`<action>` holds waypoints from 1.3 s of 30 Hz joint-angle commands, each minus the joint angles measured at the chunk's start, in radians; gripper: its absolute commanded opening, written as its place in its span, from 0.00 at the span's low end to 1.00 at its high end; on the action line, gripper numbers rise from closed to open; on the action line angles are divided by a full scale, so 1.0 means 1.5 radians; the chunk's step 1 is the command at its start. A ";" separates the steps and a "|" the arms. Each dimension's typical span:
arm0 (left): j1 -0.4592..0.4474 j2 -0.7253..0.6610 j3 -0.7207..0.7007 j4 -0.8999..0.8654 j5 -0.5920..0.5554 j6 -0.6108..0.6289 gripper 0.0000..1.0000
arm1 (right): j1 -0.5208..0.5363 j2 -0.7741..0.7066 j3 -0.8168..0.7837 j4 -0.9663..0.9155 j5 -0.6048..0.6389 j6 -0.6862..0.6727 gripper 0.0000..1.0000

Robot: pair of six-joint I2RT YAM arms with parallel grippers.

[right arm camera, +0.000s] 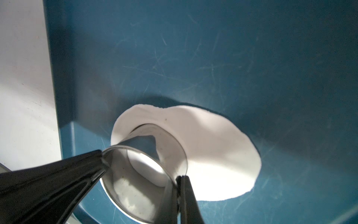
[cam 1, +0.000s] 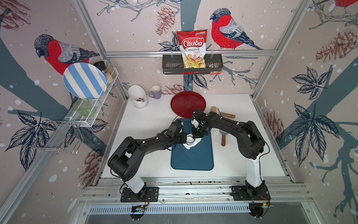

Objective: Roll out the dumpling wrappers from the dough
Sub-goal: Press the dumpling wrapper on the work surface, then pick up the dumpling mold from the work surface.

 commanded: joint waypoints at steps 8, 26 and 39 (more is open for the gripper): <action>0.004 -0.021 -0.030 -0.146 -0.039 0.013 0.00 | 0.028 0.030 0.045 -0.042 0.095 0.010 0.00; 0.005 -0.008 -0.009 -0.138 -0.027 0.017 0.00 | 0.011 0.016 0.029 -0.039 0.101 0.008 0.00; 0.005 -0.030 0.001 -0.157 -0.038 0.016 0.00 | 0.016 0.011 0.056 -0.056 0.105 0.008 0.00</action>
